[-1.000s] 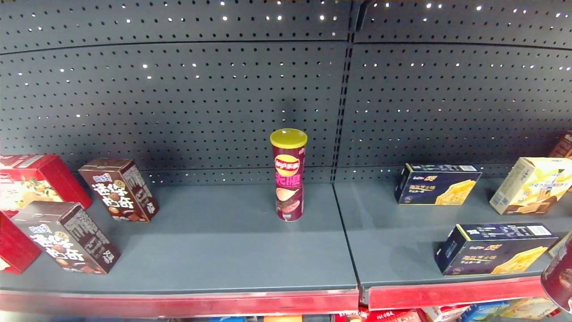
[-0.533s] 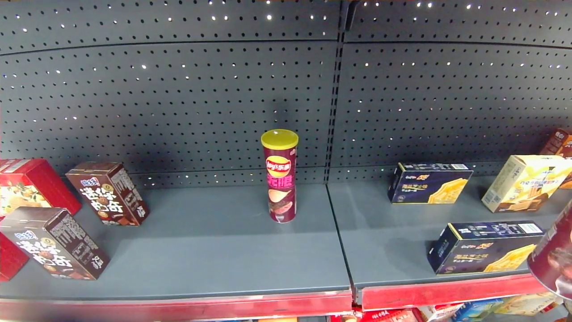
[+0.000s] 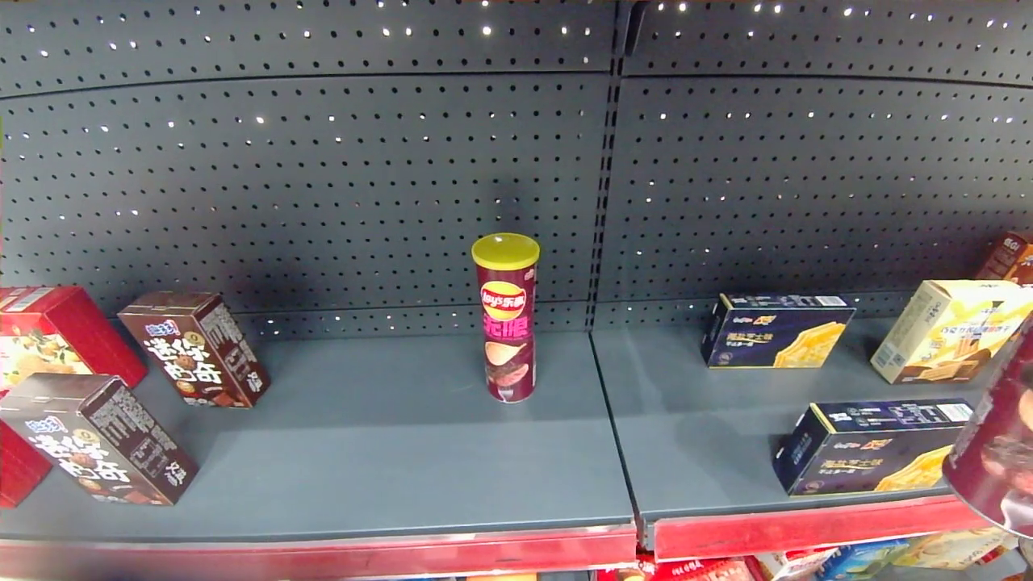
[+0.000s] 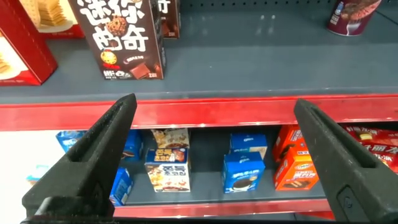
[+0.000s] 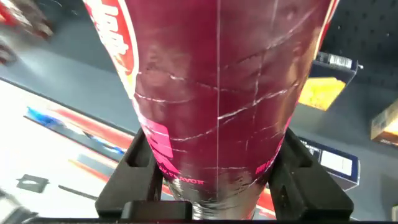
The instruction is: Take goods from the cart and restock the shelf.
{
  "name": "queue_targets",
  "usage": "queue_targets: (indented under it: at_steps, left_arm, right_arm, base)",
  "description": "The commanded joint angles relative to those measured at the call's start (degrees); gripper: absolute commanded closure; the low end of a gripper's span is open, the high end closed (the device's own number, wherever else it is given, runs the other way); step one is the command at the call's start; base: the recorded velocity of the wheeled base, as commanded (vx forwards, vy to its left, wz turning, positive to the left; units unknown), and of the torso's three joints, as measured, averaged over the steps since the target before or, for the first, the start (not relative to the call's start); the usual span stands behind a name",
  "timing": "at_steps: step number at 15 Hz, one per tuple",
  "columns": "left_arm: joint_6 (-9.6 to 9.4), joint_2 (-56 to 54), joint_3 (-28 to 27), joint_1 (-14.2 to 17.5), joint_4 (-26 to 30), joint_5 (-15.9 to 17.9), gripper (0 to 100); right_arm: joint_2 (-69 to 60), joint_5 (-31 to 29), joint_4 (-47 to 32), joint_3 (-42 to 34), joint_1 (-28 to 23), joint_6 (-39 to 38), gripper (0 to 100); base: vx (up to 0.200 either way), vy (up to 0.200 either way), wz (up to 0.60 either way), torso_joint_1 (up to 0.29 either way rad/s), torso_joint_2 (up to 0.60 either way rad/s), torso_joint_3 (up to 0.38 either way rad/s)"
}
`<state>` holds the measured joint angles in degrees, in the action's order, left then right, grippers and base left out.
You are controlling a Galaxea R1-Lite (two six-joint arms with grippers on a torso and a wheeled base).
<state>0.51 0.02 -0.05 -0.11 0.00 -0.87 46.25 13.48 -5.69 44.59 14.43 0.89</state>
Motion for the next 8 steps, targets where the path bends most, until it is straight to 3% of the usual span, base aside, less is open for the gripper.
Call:
queue_targets:
  at_steps: [1, 4, 8]
  left_arm:
    - [0.02, 0.06, -0.04, 0.02, 0.0, -0.01, 0]
    - [0.02, 0.06, -0.04, 0.02, 0.0, -0.01, 0]
    - [0.02, 0.06, -0.04, 0.02, 0.0, -0.01, 0]
  right_arm:
    - [-2.57, 0.4, -8.63, 10.87, 1.3, -1.59, 100]
    - [-3.36, 0.32, -14.52, 16.4, 3.85, -2.12, 100]
    - [-4.06, 1.81, -13.03, 12.01, 7.45, -4.58, 100]
  base:
    - [0.0, 0.0, 0.0, 0.0, 0.0, 0.0]
    - [0.0, 0.0, 0.0, 0.0, 0.0, 0.0]
    - [0.0, 0.0, 0.0, 0.0, 0.0, 0.0]
